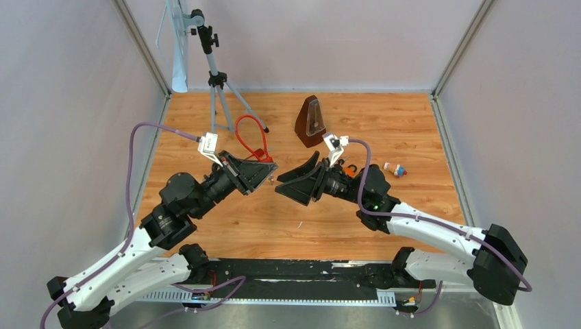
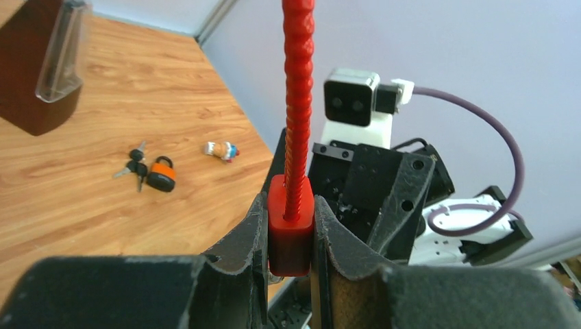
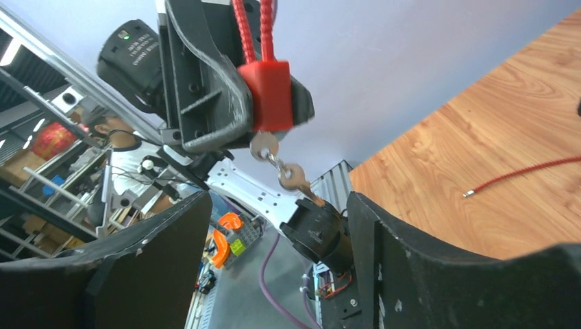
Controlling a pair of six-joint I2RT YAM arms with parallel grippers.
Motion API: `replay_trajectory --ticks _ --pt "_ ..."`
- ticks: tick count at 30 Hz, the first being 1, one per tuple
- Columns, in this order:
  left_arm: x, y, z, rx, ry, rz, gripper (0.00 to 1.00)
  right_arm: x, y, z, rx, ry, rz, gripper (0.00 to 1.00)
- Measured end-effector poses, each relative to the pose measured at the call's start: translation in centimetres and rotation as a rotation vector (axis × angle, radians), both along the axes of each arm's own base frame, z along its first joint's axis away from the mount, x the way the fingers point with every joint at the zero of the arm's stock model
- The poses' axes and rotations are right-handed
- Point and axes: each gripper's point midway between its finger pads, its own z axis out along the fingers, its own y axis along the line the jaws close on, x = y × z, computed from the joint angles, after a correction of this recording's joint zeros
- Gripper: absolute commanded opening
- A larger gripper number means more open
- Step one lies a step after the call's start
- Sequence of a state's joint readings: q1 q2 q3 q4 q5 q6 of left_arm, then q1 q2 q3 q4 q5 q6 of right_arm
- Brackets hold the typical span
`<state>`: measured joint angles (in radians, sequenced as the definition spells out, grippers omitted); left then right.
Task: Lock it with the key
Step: Lock the lock.
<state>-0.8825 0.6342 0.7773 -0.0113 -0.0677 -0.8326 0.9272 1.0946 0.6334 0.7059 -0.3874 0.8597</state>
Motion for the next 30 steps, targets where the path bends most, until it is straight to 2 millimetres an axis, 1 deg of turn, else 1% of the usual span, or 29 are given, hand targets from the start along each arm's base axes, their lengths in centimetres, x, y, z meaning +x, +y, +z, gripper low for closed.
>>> replay_trajectory --ticks 3,5,9,11,13,15,17,22,30 --pt "-0.6 -0.6 0.2 -0.008 -0.005 -0.049 0.00 -0.2 0.5 1.1 0.023 -0.025 0.030 0.68" --pt "-1.0 -1.1 0.2 -0.008 -0.007 -0.082 0.00 -0.5 0.7 2.0 0.041 -0.047 0.050 0.64" --pt "-1.4 -2.0 0.3 -0.009 -0.007 -0.132 0.00 -0.7 1.0 3.4 0.067 -0.072 0.077 0.53" --pt "-1.6 -2.1 0.6 -0.019 -0.013 -0.144 0.00 -0.6 1.0 3.4 0.068 -0.073 0.080 0.50" --pt "-1.8 -2.2 0.8 -0.026 -0.017 -0.156 0.00 -0.7 1.1 3.3 0.065 -0.069 0.090 0.51" --pt "-2.0 -2.2 0.9 -0.032 -0.019 -0.166 0.00 -1.0 1.1 3.4 0.069 -0.069 0.103 0.55" --pt "-2.0 -2.3 1.1 -0.039 -0.020 -0.171 0.00 -1.2 1.0 3.5 0.074 -0.073 0.113 0.55" --pt "-2.3 -2.3 1.9 -0.065 -0.034 -0.181 0.00 -1.6 0.8 4.1 0.099 -0.094 0.131 0.43" --pt "-2.6 -2.3 2.3 -0.079 -0.042 -0.200 0.00 -2.1 0.6 4.5 0.125 -0.090 0.151 0.23"
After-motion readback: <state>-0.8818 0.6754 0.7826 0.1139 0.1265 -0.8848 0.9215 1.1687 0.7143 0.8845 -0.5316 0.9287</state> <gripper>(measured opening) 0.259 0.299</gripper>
